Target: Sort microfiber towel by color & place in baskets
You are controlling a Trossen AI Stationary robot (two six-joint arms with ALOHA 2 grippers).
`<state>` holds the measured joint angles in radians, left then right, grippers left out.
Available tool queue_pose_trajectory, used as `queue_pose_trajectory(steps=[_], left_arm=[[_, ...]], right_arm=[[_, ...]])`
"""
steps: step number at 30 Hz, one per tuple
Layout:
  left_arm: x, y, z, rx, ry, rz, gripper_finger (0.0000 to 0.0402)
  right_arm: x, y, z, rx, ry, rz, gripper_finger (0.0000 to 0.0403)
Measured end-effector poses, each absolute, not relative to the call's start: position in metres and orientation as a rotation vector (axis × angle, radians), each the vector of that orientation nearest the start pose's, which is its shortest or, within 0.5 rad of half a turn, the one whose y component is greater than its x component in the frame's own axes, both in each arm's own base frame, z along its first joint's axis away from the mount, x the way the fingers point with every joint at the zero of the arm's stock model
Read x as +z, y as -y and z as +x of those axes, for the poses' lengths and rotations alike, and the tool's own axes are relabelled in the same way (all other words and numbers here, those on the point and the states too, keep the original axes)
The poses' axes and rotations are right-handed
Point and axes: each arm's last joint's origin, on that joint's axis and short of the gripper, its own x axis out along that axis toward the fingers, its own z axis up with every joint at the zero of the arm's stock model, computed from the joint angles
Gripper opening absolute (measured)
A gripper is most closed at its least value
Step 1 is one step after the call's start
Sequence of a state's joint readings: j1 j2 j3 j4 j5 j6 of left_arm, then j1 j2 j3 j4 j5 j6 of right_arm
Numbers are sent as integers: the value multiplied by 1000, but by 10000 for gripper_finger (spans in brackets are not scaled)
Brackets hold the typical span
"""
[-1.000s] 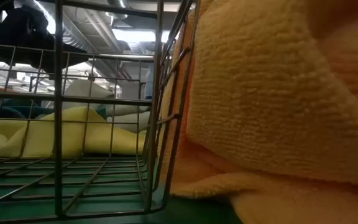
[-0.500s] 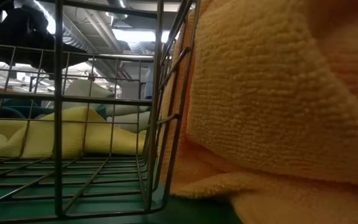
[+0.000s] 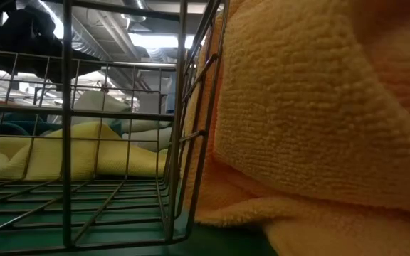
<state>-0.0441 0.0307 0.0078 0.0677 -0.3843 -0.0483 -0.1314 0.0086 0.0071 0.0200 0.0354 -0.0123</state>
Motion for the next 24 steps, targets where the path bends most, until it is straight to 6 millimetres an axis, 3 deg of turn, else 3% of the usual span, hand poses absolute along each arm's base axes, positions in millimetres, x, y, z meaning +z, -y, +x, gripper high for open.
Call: queue_pose_trajectory(steps=[12, 24], left_arm=[[170, -7, 97, 339, 52, -58, 89], [170, -7, 97, 339, 53, -58, 89]], right_arm=[[173, 14, 97, -172, 76, -6, 143], [186, 13, 95, -145, 233, 165, 143]])
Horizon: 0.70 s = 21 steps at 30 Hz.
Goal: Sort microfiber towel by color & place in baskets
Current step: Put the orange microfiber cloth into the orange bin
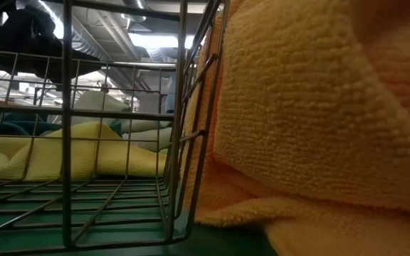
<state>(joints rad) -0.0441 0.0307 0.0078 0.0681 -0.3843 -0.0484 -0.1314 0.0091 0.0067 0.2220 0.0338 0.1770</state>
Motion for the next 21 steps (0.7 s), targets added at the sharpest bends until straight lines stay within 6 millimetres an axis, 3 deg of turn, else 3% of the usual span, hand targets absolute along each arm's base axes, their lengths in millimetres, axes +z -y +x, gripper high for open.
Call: queue_pose_trajectory(steps=[6, 11, 21], left_arm=[[170, -7, 97, 339, 53, -57, 89], [170, -7, 97, 339, 53, -57, 89], [170, -7, 97, 339, 53, -58, 89]], right_arm=[[202, 14, 91, -143, 404, 221, 143], [229, 14, 93, -147, 416, 192, 143], [279, 24, 141, -322, 166, 24, 143]])
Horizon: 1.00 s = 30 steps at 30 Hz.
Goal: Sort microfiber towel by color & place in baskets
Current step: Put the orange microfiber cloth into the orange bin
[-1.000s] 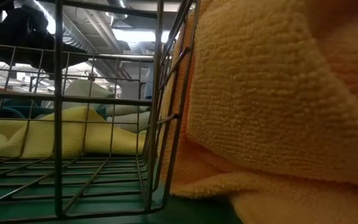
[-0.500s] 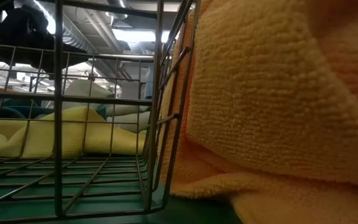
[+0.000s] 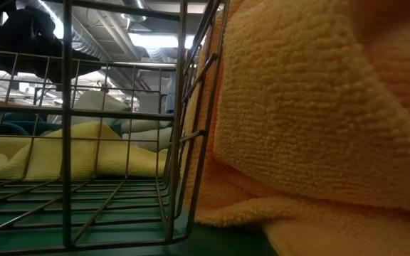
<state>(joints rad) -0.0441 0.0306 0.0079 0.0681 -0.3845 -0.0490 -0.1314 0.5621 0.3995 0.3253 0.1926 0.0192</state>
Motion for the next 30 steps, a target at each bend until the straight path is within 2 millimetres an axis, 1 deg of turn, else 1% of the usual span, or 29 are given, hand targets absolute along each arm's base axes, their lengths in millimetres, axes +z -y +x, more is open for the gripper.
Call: queue_pose_trajectory(steps=[4, 7, 10, 12, 17, 21, 24, 30], left_arm=[[170, -7, 97, 339, 53, -58, 89], [170, -7, 97, 339, 53, -58, 89], [170, -7, 97, 339, 53, -58, 89], [170, -7, 97, 339, 53, -58, 89], [170, -7, 97, 339, 52, -58, 89], [170, -7, 97, 339, 52, -58, 89], [170, -7, 97, 339, 52, -58, 89], [170, -7, 97, 339, 50, -58, 89]], right_arm=[[286, 32, 171, -460, -33, -4, 143], [286, 37, 194, -516, -162, -23, 143], [289, 44, 215, -528, -233, -29, 143], [287, 50, 230, -536, -285, -31, 143], [282, 75, 260, -549, -371, 14, 143], [270, 99, 276, -557, -468, 92, 143], [257, 116, 282, -553, -524, 134, 143], [228, 136, 290, -541, -623, 186, 143]])
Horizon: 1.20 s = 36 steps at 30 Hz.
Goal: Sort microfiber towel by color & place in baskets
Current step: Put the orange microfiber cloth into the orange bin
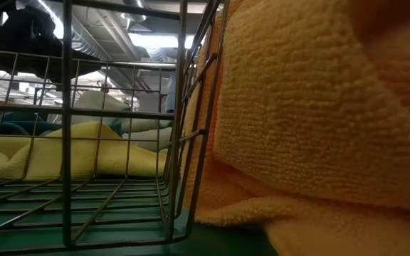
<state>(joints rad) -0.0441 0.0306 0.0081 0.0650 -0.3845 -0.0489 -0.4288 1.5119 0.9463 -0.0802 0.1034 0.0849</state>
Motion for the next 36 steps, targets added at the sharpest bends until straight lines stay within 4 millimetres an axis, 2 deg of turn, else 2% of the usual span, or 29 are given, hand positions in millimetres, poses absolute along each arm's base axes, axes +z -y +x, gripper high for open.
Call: queue_pose_trajectory(steps=[6, 12, 17, 25, 29, 33, 36], left_arm=[[170, -7, 97, 340, 50, -57, 89], [170, -7, 97, 340, 50, -57, 89], [170, -7, 97, 340, 50, -58, 89], [170, -7, 97, 339, 50, -58, 89], [170, -7, 97, 339, 50, -58, 89], [170, -7, 97, 340, 50, -58, 89], [170, -7, 97, 340, 50, -58, 89]], right_arm=[[201, 142, 299, -536, -710, 201, 143], [183, 144, 303, -535, -768, 210, 143], [174, 145, 305, -557, -800, 203, 143], [173, 144, 306, -529, -801, 216, 138], [173, 143, 305, -504, -808, 229, 98], [173, 143, 306, -476, -805, 240, 24], [174, 142, 307, -442, -790, 244, 11]])
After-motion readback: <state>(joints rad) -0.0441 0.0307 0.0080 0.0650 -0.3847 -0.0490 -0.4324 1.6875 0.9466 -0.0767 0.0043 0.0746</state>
